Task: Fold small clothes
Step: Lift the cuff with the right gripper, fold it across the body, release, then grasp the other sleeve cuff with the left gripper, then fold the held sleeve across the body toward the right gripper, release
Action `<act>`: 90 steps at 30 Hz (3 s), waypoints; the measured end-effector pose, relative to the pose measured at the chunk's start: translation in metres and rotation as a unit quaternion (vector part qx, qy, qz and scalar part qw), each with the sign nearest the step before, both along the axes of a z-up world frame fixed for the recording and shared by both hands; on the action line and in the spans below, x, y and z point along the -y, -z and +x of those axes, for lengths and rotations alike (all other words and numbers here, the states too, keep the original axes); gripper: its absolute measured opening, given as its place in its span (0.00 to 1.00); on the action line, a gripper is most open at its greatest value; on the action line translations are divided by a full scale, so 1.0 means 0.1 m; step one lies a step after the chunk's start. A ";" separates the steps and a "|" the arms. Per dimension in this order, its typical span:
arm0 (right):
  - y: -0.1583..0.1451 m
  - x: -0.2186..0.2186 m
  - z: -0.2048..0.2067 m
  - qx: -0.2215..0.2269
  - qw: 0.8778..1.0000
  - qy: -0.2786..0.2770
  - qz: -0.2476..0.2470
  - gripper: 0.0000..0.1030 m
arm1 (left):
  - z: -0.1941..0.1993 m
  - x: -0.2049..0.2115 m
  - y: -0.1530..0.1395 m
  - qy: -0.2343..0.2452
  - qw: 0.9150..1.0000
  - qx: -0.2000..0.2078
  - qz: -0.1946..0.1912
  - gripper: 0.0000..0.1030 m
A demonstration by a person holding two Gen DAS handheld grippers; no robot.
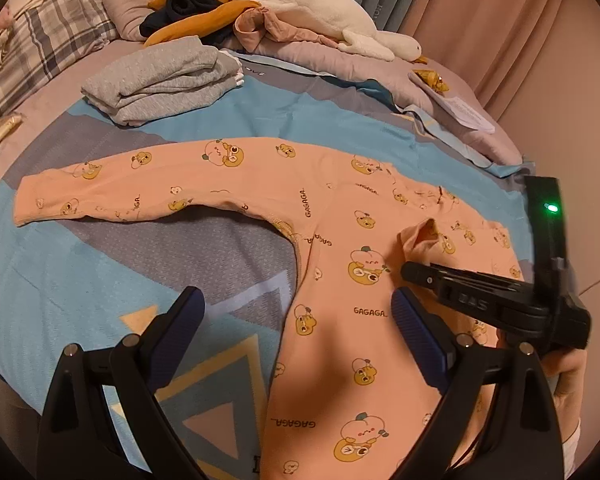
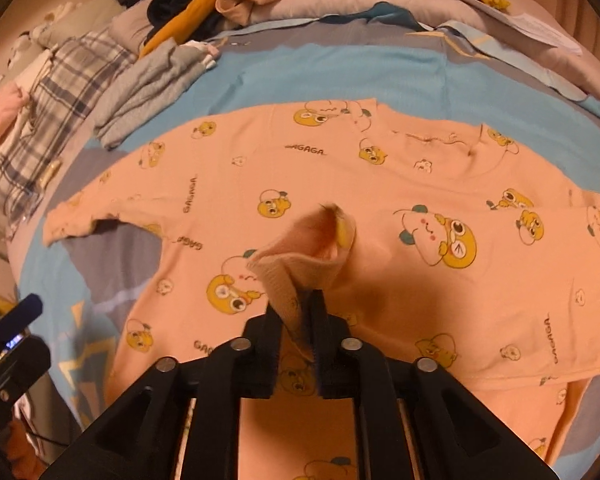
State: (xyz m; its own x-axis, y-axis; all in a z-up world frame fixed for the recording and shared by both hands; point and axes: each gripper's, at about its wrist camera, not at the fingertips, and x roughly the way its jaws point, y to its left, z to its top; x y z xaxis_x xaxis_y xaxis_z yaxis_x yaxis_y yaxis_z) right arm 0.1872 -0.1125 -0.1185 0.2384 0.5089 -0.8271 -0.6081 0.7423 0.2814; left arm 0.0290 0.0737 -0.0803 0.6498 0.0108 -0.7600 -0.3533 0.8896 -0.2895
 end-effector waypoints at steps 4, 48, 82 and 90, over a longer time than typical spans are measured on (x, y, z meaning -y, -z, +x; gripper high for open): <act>-0.20 0.23 -0.07 0.011 0.999 0.013 0.051 0.45 | 0.06 -0.01 -0.01 0.013 1.000 0.009 -0.021 0.92; 0.31 1.78 0.02 -0.025 0.968 0.247 0.021 0.47 | 1.23 0.35 -0.38 0.125 0.984 0.080 -0.094 0.05; 0.01 1.57 0.39 0.005 0.970 0.244 0.017 0.32 | 1.07 -0.33 -0.19 0.043 0.997 0.050 -0.047 0.05; 0.19 1.48 0.63 -0.021 0.969 0.247 -0.018 0.32 | 1.07 -0.39 -0.09 0.036 0.997 0.038 -0.050 0.05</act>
State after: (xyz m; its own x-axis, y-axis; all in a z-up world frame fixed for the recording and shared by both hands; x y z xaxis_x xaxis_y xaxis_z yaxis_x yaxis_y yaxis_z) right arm 0.2499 -0.2608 -0.1372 0.4113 0.3126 -0.8562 -0.1654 0.9494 0.2671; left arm 0.1357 0.1127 -0.0718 0.7022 -0.1110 -0.7032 -0.2628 0.8776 -0.4009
